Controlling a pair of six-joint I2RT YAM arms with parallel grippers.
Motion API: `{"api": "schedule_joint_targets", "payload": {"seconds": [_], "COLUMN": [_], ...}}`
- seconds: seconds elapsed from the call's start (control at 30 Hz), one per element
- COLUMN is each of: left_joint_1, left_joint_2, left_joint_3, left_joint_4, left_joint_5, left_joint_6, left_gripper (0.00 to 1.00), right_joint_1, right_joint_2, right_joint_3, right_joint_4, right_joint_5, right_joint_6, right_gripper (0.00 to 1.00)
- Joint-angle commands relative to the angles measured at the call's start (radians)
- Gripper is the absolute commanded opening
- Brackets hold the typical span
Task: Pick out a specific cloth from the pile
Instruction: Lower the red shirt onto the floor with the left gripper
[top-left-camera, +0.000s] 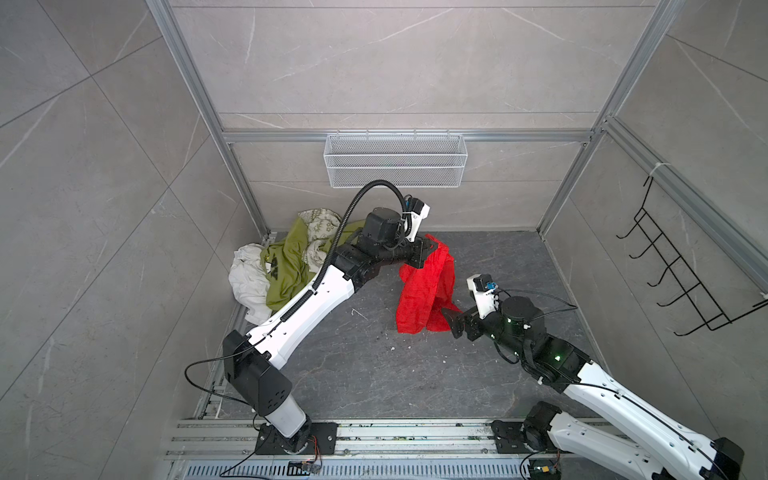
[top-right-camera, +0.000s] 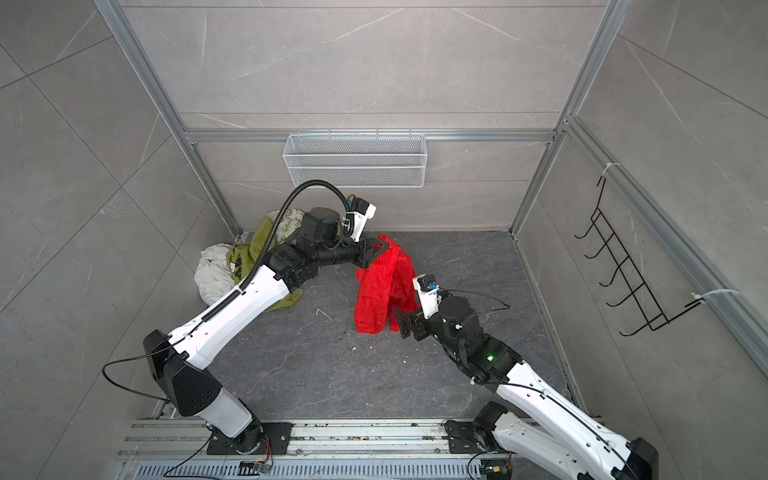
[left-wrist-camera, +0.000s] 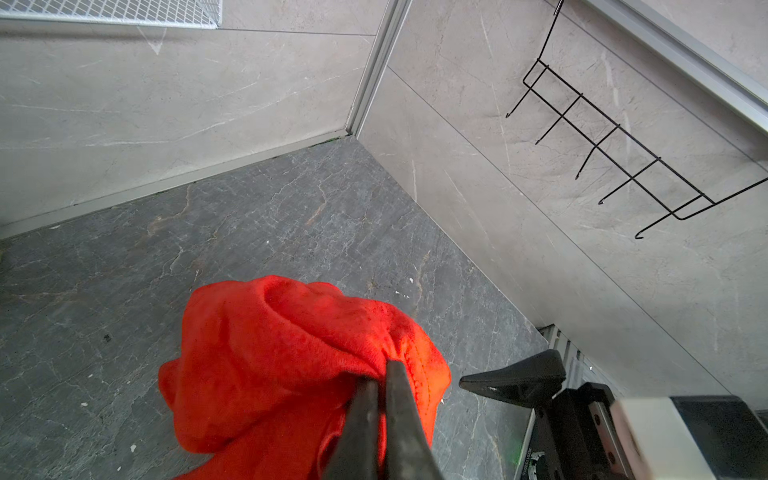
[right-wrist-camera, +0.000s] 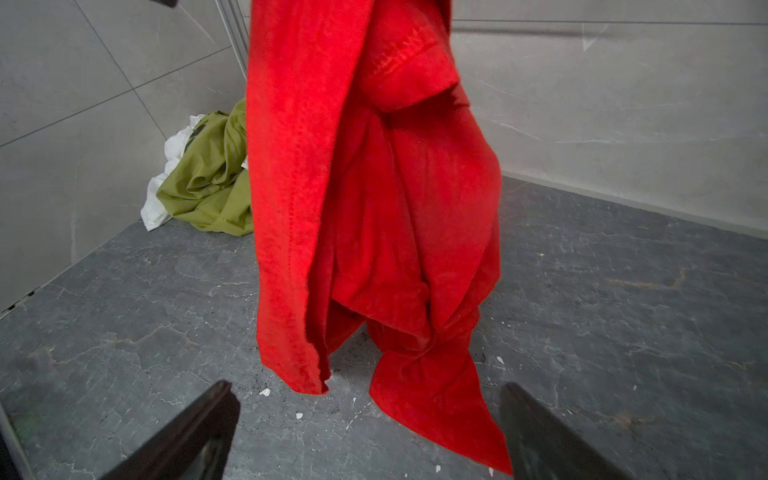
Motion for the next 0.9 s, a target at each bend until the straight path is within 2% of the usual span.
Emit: {"api": "schedule_joint_targets", "payload": {"seconds": [0.0,0.23,0.87], "left_joint_1": [-0.001,0.000,-0.003], "left_joint_2": [0.017,0.049,0.112], "left_joint_3": [-0.010,-0.046,-0.193], "left_joint_4": [0.082,0.135,0.304], "left_joint_5": [0.001,0.024,0.076], "left_joint_6": [0.005,-0.024,-0.110], "left_gripper": [0.00,0.00,0.00], "right_joint_1": [-0.027,-0.073,-0.100], "right_joint_2": [0.002,-0.012,-0.038], "right_joint_3": [-0.029,-0.068,-0.110], "right_joint_4": [0.052,0.065,0.066], "right_joint_5": [-0.035,-0.065,-0.061], "right_joint_6": [0.050,0.081,0.096], "right_gripper": [1.00,1.00,1.00]}}
